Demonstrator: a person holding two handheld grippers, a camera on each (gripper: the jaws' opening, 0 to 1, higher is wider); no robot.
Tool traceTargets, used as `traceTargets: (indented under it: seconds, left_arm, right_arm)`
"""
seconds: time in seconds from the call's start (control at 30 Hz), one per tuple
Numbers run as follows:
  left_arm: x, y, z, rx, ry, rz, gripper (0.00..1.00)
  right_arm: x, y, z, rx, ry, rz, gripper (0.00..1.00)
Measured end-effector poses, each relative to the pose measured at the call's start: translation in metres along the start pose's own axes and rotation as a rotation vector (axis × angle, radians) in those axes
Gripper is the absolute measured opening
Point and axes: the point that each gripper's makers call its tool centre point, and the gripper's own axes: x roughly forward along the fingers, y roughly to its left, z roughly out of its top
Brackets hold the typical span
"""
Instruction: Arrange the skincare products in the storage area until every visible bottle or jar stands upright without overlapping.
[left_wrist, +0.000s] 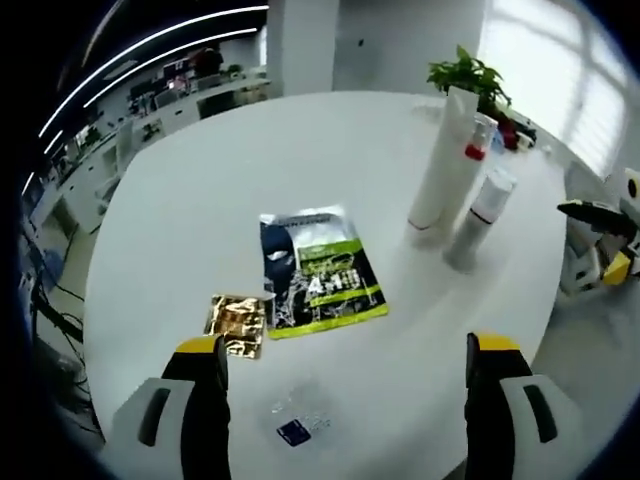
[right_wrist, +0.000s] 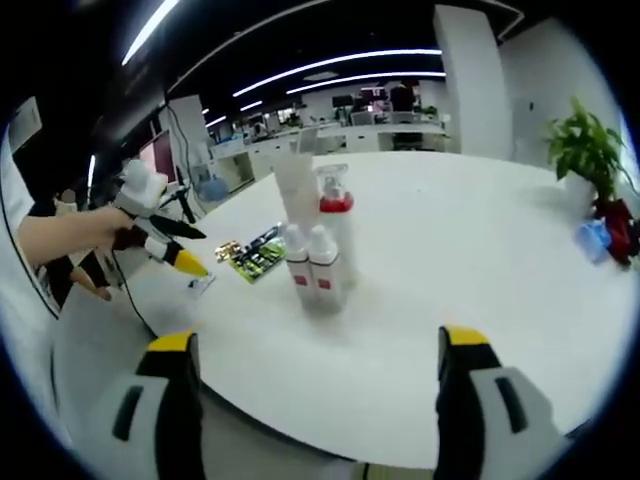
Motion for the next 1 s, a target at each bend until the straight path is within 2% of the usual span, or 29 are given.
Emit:
traceTargets:
  seconds: [0.23, 0.3, 0.77, 1.0]
  left_arm:
    - [0.024, 0.002, 0.015, 0.032, 0.027, -0.001, 0.97]
    - [0.031, 0.005, 0.018, 0.041, 0.039, 0.015, 0.97]
    - [0.078, 0.018, 0.029, 0.076, 0.119, 0.078, 0.97]
    - [0.095, 0.025, 0.032, 0.042, 0.150, 0.110, 0.97]
  right_arm:
    - [0.000, -0.007, -0.001, 0.014, 0.003, -0.021, 0.99]
    - [-0.001, -0.010, -0.001, 0.022, 0.001, -0.029, 0.99]
    - [0.002, -0.020, -0.007, 0.052, 0.013, -0.056, 0.99]
    - [0.006, -0.020, -0.005, 0.054, 0.015, -0.050, 0.99]
